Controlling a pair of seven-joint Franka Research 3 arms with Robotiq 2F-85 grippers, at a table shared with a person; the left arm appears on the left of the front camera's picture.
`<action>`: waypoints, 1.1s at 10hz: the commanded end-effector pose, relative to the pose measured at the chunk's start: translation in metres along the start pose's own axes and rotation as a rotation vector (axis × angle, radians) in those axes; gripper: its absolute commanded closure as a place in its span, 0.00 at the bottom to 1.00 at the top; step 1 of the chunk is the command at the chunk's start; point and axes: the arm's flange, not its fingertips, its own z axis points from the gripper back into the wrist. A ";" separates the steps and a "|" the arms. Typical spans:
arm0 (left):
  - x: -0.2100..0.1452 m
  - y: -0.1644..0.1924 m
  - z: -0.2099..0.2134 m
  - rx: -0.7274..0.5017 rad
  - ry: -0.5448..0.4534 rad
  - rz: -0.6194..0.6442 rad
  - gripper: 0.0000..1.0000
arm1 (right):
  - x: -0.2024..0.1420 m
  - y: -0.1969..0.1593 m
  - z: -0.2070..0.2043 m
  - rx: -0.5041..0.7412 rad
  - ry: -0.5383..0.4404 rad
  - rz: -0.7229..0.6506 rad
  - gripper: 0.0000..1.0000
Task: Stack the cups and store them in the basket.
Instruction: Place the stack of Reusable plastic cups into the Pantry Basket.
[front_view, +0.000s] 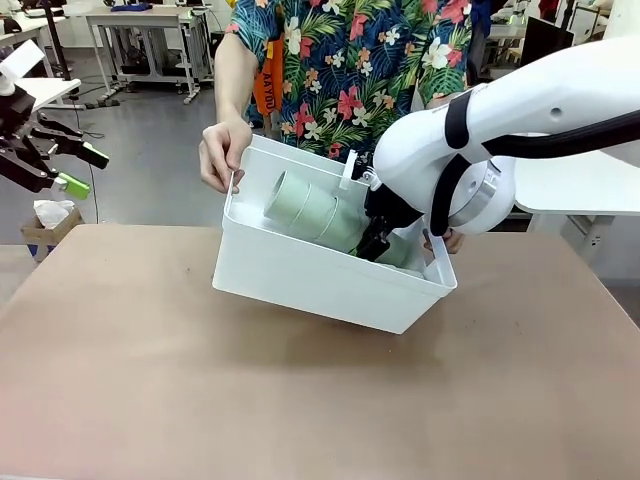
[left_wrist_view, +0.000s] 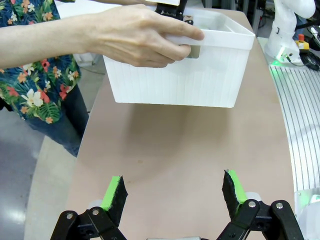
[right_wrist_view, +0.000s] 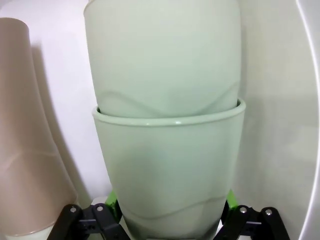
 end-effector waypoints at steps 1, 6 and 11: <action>0.001 -0.001 0.001 -0.004 0.007 0.001 0.00 | 0.010 -0.004 0.003 -0.009 0.024 -0.020 0.00; 0.001 -0.001 0.001 -0.004 0.007 0.001 0.00 | -0.004 -0.012 0.052 0.023 -0.042 -0.062 0.00; 0.001 -0.001 0.001 -0.004 0.007 0.001 0.00 | -0.026 -0.011 0.160 -0.050 -0.127 -0.051 0.00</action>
